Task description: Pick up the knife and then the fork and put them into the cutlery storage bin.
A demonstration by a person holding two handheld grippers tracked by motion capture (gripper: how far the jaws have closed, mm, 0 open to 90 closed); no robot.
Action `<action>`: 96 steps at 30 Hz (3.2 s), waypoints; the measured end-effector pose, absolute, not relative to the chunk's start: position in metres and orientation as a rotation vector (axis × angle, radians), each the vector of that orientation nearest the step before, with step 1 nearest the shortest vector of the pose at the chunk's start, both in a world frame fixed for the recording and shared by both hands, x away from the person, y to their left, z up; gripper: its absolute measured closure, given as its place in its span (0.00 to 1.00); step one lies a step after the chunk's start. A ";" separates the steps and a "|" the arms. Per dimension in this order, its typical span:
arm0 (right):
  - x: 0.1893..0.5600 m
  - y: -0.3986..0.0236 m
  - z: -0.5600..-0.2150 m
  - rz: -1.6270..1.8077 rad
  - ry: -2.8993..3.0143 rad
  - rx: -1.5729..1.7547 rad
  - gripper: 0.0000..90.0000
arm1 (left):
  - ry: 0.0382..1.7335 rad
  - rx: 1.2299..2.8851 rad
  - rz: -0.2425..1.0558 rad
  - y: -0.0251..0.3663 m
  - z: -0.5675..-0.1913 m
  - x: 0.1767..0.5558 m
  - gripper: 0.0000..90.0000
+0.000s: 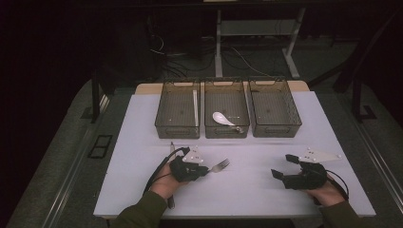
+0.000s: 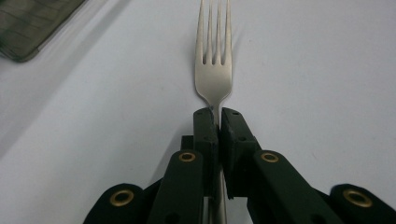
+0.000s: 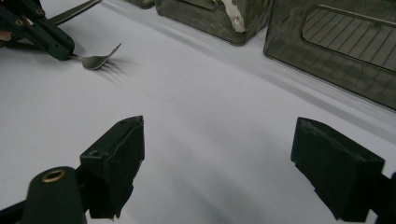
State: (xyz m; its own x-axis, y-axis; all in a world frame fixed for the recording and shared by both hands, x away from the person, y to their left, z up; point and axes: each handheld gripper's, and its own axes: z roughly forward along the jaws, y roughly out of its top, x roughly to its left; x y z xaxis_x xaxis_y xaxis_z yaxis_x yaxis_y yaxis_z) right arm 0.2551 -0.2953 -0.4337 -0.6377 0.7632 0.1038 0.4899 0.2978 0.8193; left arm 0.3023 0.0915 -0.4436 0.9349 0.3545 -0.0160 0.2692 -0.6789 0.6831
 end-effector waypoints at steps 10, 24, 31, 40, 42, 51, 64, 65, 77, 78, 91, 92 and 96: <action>0.256 -0.296 -0.433 1.265 2.278 1.150 0.19 | 0.468 2.296 0.150 0.092 -0.429 0.302 0.94; 0.261 -0.288 -0.412 1.418 2.358 1.155 0.17 | 0.474 2.208 0.168 0.089 -0.413 0.298 0.94; 0.269 -0.261 -0.403 1.506 2.403 1.153 0.24 | 0.465 2.196 0.171 0.084 -0.408 0.295 0.94; 0.284 -0.220 -0.390 1.609 2.431 1.085 0.36 | 0.463 2.178 0.184 0.073 -0.405 0.293 0.94; 0.290 -0.209 -0.391 1.615 2.440 1.086 0.38 | 0.459 2.176 0.191 0.071 -0.404 0.293 0.94; 0.312 -0.183 -0.402 1.644 2.457 1.163 0.65 | 0.455 2.181 0.245 0.068 -0.401 0.292 0.94; 0.318 -0.184 -0.403 1.756 2.381 1.200 0.97 | 0.447 2.155 0.265 0.066 -0.399 0.290 0.91; 0.318 -0.184 -0.403 1.771 2.374 1.205 0.97 | 0.443 2.154 0.267 0.065 -0.399 0.290 0.91; 0.323 -0.210 -0.388 1.761 2.274 1.210 0.98 | 0.484 2.095 0.191 0.088 -0.398 0.286 0.68; 0.324 -0.214 -0.385 1.761 2.258 1.213 0.98 | 0.491 2.091 0.180 0.092 -0.398 0.285 0.67; 0.330 -0.283 -0.346 1.677 2.036 1.238 0.98 | 0.606 2.042 0.118 0.137 -0.409 0.279 0.46; 0.331 -0.289 -0.343 1.672 2.013 1.251 0.98 | 0.614 2.039 0.116 0.140 -0.410 0.278 0.45; 0.336 -0.314 -0.332 1.628 1.948 1.273 0.98 | 0.654 2.019 0.117 0.153 -0.412 0.276 0.42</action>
State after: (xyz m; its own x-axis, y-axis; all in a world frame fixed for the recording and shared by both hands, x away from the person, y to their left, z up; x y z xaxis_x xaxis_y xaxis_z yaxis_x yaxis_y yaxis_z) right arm 0.3362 -0.3136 -0.3323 -0.5619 0.7714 0.2988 0.4309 -0.0355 0.9017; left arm 0.2762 0.1529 -0.4121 0.8510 0.4927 -0.1818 0.3994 -0.3823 0.8333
